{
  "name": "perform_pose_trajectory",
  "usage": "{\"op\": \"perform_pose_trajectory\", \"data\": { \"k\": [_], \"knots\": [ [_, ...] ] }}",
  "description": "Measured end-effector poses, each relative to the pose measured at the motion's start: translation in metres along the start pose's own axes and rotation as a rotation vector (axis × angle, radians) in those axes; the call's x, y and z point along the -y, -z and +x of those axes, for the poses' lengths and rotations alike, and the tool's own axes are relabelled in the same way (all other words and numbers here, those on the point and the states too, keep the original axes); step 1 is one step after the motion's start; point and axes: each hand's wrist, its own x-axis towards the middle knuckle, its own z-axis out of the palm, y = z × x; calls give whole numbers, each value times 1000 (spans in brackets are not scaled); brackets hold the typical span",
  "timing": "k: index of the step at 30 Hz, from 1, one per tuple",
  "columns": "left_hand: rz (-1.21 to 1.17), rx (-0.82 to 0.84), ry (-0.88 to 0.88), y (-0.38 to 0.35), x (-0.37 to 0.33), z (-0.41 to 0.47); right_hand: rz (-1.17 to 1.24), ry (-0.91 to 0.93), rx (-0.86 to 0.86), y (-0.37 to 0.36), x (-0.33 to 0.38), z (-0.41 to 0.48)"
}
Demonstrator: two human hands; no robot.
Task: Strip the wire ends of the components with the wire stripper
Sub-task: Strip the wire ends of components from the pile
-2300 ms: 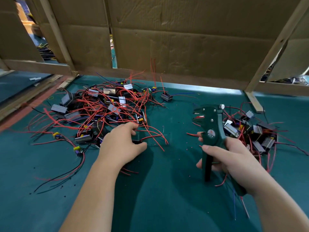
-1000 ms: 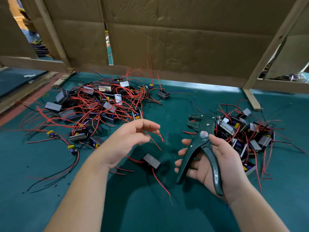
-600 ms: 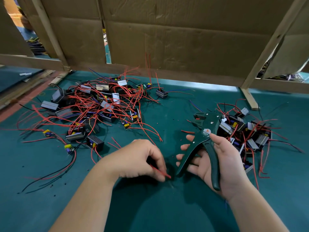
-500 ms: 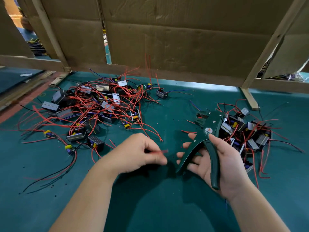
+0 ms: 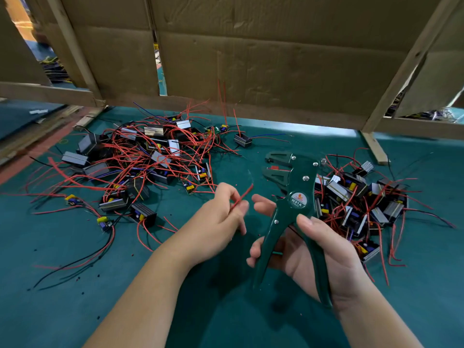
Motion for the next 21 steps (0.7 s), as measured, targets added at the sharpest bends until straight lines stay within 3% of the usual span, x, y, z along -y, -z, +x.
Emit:
{"op": "perform_pose_trajectory", "data": {
  "k": [5,8,15,18,21],
  "knots": [
    [79,121,-55,-3,-7,-4,14,7,-47,-5,-4,5],
    [-32,110,-61,-3,-8,-3,-15,26,-71,-1,-3,5],
    [-102,-166,-140,-5,-8,0,2,78,-84,0,0,1],
    [-232,-328,-57,-9,-11,4,-13,80,-75,0,-1,0],
    [-540,-386,114,-5,-17,6,-42,49,-23,3,-1,-2]
  ]
}}
